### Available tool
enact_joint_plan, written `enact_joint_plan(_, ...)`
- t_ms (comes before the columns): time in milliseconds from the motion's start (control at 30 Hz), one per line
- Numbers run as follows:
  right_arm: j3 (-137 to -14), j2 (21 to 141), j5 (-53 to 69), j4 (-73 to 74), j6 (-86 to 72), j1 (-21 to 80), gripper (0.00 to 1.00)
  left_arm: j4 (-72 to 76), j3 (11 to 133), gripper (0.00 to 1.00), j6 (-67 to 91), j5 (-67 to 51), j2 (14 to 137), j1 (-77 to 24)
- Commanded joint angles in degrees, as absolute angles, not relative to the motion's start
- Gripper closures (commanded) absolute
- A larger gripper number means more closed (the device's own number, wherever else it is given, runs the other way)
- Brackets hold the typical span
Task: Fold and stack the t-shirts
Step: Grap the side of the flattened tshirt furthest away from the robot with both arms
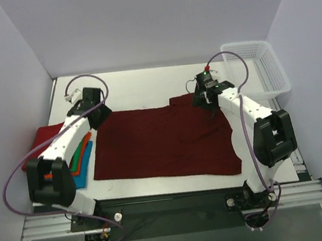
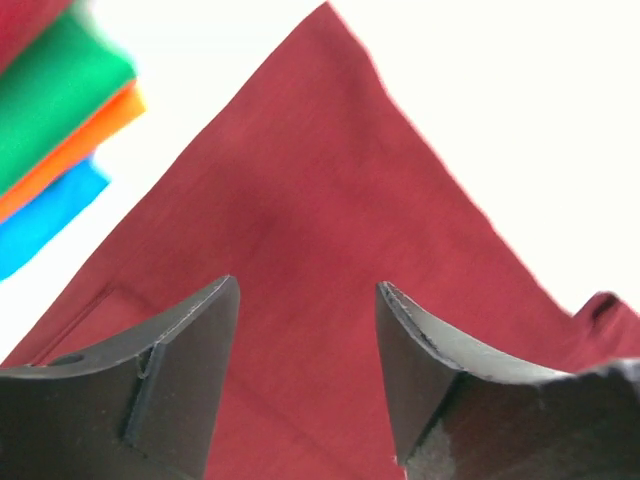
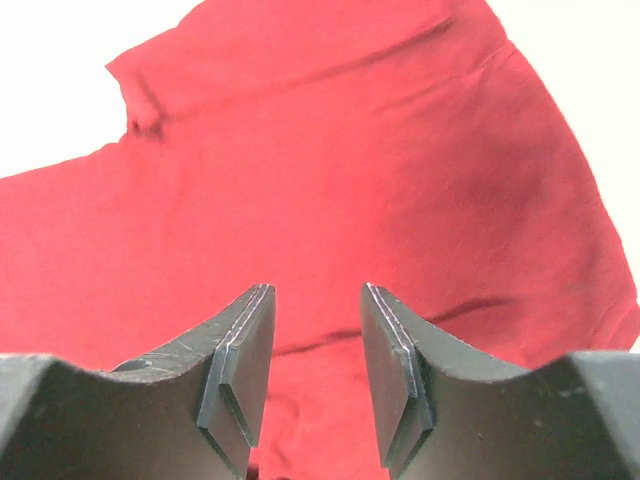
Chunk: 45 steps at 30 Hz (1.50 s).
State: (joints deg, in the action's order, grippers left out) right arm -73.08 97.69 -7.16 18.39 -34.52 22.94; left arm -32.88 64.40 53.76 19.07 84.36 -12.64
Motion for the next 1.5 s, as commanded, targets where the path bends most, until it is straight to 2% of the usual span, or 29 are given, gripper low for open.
enact_joint_plan(0,-77.0,98.2,-0.5,18.3,-33.1,18.9,0.6,-33.6,74.2,0.36,55.5,23.7,92.9,-12.1)
enact_joint_plan(233,-81.0,102.2,5.5,17.0,-32.1,14.3,0.6,-39.9,93.1,0.48,54.7,26.2,110.3,-10.4)
enact_joint_plan(667,-83.8,107.8,10.9,15.5,-31.1,10.5,0.6,-49.8,113.5,0.49,55.7,28.1,127.9,-9.0)
enact_joint_plan(1467,-84.7,110.8,13.4,15.3,-31.1,7.9,0.61,-56.8,121.6,0.51,59.2,27.5,137.9,-8.2)
